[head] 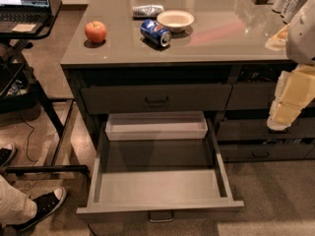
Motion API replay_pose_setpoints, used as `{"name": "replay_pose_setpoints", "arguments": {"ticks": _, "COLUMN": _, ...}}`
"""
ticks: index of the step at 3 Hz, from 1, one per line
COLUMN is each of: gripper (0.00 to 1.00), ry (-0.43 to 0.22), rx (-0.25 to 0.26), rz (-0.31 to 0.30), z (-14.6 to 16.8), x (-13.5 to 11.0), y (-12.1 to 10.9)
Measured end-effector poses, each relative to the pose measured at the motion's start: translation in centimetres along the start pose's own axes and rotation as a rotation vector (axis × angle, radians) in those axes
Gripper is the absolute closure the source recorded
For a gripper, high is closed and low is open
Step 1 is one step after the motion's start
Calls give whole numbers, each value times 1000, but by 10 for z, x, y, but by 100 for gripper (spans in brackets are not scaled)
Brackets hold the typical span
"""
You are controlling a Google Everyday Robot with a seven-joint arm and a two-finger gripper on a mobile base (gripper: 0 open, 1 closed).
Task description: Close middle drawer
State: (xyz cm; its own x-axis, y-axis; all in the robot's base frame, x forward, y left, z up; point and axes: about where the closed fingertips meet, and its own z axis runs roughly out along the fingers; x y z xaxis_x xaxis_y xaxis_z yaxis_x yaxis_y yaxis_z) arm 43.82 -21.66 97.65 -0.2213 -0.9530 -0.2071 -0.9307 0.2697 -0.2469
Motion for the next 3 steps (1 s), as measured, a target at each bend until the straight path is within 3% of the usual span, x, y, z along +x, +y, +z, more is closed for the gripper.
{"name": "replay_pose_setpoints", "arguments": {"ticks": 1, "gripper": 0, "ry": 0, "rx": 0, "rz": 0, "z": 0, "x": 0, "y": 0}}
{"name": "replay_pose_setpoints", "arguments": {"ticks": 2, "gripper": 0, "ry": -24, "rx": -8, "rz": 19, "z": 19, "x": 7, "y": 8}}
{"name": "replay_pose_setpoints", "arguments": {"ticks": 3, "gripper": 0, "ry": -84, "rx": -39, "rz": 45, "z": 67, "x": 20, "y": 35}}
